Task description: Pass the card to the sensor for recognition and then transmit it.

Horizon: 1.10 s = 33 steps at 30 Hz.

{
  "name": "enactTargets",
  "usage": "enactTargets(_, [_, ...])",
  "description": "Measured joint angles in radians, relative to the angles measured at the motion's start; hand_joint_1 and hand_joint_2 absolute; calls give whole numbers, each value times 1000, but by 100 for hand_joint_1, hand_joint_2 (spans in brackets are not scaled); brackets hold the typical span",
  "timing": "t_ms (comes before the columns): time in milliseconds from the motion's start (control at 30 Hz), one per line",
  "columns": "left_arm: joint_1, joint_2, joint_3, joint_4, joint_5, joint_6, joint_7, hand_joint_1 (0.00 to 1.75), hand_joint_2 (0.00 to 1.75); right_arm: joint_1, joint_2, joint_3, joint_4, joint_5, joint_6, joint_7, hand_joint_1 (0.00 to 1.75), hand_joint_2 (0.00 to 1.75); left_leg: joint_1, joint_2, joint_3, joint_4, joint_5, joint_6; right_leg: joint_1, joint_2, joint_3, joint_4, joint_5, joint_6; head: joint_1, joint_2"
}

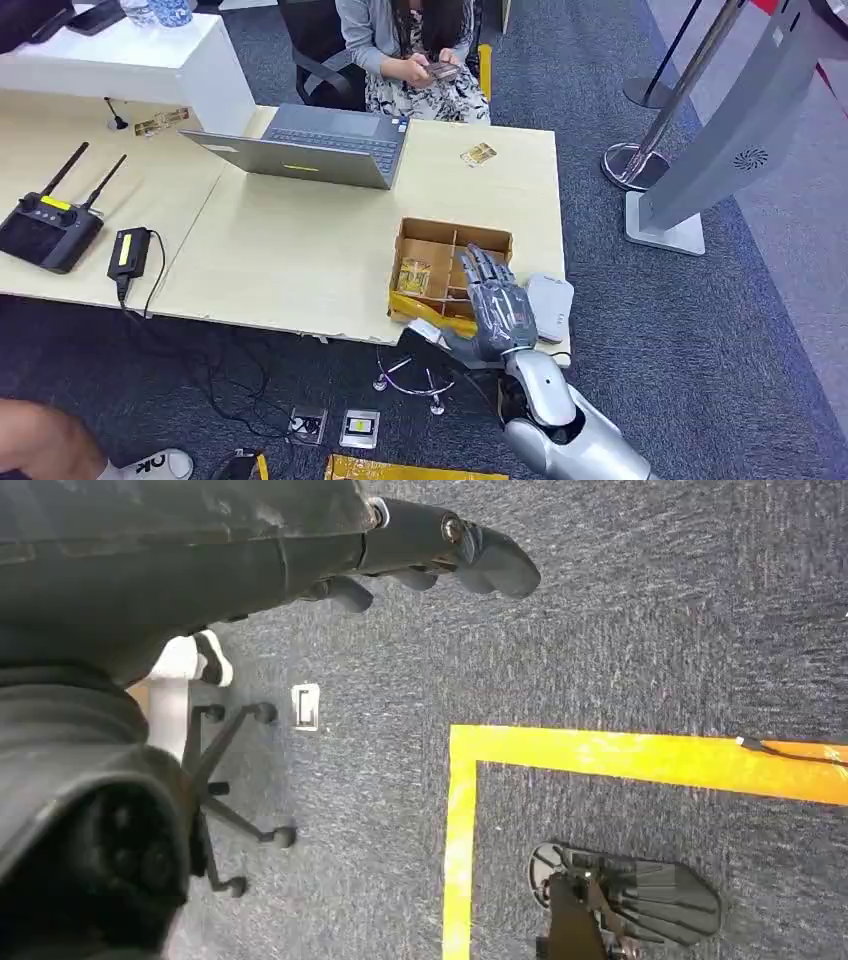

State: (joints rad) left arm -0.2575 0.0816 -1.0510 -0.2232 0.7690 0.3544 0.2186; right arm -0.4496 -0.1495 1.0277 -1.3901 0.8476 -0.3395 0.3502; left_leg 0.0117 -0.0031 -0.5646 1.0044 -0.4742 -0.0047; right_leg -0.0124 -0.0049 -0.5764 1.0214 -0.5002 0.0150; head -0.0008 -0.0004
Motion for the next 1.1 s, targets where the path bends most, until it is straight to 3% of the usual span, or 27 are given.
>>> enactTargets(1100, [-4, -4, 0, 0, 6, 0, -8, 0, 0, -14, 30, 8, 112, 19, -40, 12, 0, 175, 0, 0, 0, 0, 0, 0, 0, 0, 0, 0, 0, 0, 0, 0])
